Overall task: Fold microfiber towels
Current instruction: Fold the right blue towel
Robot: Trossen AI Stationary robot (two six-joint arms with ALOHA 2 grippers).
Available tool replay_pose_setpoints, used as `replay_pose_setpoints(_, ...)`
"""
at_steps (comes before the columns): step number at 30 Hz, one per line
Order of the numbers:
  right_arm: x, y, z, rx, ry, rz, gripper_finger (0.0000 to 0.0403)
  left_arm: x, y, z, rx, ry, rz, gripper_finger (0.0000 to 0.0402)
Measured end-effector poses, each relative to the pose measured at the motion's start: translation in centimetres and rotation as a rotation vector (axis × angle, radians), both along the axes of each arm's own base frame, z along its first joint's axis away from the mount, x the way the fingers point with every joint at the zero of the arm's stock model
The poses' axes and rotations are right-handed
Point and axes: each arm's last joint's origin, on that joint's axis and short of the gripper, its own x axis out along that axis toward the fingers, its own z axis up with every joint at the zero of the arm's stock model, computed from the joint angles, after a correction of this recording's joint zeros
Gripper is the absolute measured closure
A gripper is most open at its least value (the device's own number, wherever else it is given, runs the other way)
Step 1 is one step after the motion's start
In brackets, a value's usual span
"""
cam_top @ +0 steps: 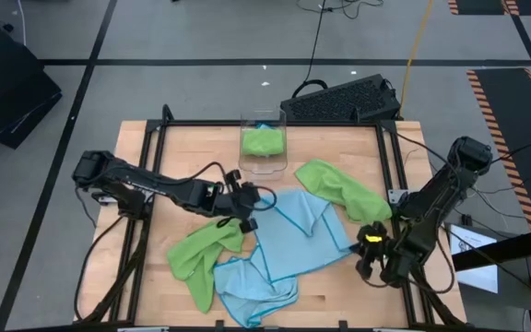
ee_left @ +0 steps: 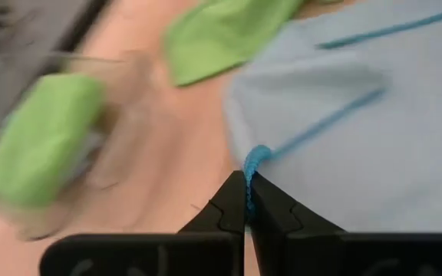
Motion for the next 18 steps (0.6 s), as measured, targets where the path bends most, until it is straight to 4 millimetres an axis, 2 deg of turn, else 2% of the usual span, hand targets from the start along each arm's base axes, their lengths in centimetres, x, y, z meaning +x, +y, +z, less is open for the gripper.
replay_pose_setpoints(4, 0.0, 1.7, 0.6, 0.11, -0.112, 0.046, 0.0399, -0.1, -1.9, 1.2, -0.016, -0.032, -0.083, 0.0397)
replay_pose_setpoints(7, -0.3, 1.6, 0.5, 0.106, -0.125, 0.0, 0.0399, -0.1, -2.8, 1.9, 0.024, -0.056, -0.098, 0.0393)
replay_pose_setpoints(11, -0.8, 0.9, -0.8, 0.043, -0.002, -0.057, 0.0388, -0.2, -2.9, 2.1, 0.041, -0.057, -0.102, 0.0396)
replay_pose_setpoints(14, -1.1, 0.7, -1.7, 0.029, 0.122, -0.089, 0.0362, -0.2, -2.4, 2.0, 0.059, -0.052, -0.055, 0.0397)
replay_pose_setpoints(18, -1.2, 1.2, -1.8, 0.12, 0.205, -0.078, 0.032, -0.2, -1.8, 1.9, 0.05, -0.043, -0.015, 0.0392)
